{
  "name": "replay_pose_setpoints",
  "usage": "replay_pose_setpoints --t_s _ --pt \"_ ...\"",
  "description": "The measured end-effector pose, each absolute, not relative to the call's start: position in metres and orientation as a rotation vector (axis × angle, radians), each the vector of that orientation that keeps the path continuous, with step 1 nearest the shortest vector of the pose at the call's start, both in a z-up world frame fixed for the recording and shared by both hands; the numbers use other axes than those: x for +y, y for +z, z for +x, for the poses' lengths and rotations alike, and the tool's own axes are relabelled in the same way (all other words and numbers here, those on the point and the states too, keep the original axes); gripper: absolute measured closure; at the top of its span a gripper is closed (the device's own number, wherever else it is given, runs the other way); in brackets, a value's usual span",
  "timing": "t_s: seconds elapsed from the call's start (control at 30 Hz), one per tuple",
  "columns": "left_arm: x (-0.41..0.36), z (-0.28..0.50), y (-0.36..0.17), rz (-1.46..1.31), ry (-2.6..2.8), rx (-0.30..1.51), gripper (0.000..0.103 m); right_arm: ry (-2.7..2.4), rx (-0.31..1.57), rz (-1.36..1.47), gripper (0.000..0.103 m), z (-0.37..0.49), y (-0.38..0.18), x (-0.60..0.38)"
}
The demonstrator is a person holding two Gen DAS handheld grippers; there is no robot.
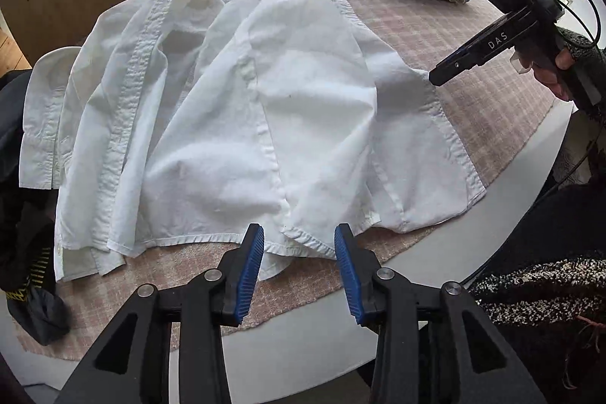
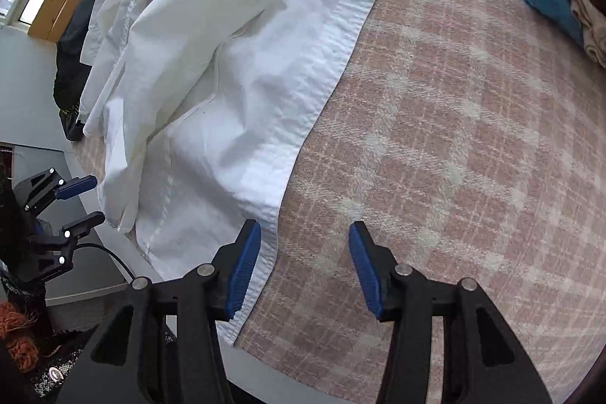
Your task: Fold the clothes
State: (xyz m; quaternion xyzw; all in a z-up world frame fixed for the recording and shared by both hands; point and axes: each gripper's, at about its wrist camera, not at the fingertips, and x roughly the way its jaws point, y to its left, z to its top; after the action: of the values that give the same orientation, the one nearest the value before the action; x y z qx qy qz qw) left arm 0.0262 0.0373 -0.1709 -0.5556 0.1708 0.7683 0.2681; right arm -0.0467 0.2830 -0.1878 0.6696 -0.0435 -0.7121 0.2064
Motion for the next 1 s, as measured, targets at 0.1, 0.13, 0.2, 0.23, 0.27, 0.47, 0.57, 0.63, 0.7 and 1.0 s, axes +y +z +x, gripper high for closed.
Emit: replay_pose_setpoints --t_s 0.1,0.13,0.2,0.23,0.27,0.47,0.57,0.63,0.7,1.0 --pt "0.045 0.021 -0.180 -1.492 2.019 0.466 0.065 -1.990 -0.070 1.837 0.054 -0.032 -0.184 0.275" --pt "0.047 0.020 -0.182 -1.490 2.002 0.458 0.067 -1.995 -0.043 1.825 0.054 -0.027 -0.182 0.271" --pt "0.048 0.019 -0.183 -1.477 1.932 0.413 0.084 -1.988 0.030 1.806 0.054 -0.017 -0.182 0.261" --pt "0.049 0.020 -0.182 -1.473 1.895 0.394 0.100 -1.999 0.054 1.789 0.054 -0.013 -0.181 0.257" --pt "0.050 0.021 -0.178 -1.467 1.883 0.396 0.101 -2.005 0.066 1.765 0.054 -0.008 -0.179 0.253" --pt "0.019 -0.004 -0.121 -1.404 2.025 0.315 0.101 -1.917 0.064 1.588 0.070 0.009 -0.173 0.233" --pt "0.005 -0.017 -0.090 -1.349 2.095 0.293 0.101 -1.842 -0.098 1.638 0.099 0.001 -0.177 0.243" --pt "0.004 -0.020 -0.074 -1.317 2.116 0.323 0.101 -1.808 -0.220 1.643 0.099 -0.004 -0.169 0.259" --pt "0.003 -0.017 -0.061 -1.290 2.110 0.313 0.101 -1.775 -0.328 1.629 0.099 -0.006 -0.152 0.278" --pt "0.026 0.016 -0.029 -1.185 2.031 0.301 0.101 -1.789 -0.181 1.823 0.092 -0.002 -0.131 0.333"
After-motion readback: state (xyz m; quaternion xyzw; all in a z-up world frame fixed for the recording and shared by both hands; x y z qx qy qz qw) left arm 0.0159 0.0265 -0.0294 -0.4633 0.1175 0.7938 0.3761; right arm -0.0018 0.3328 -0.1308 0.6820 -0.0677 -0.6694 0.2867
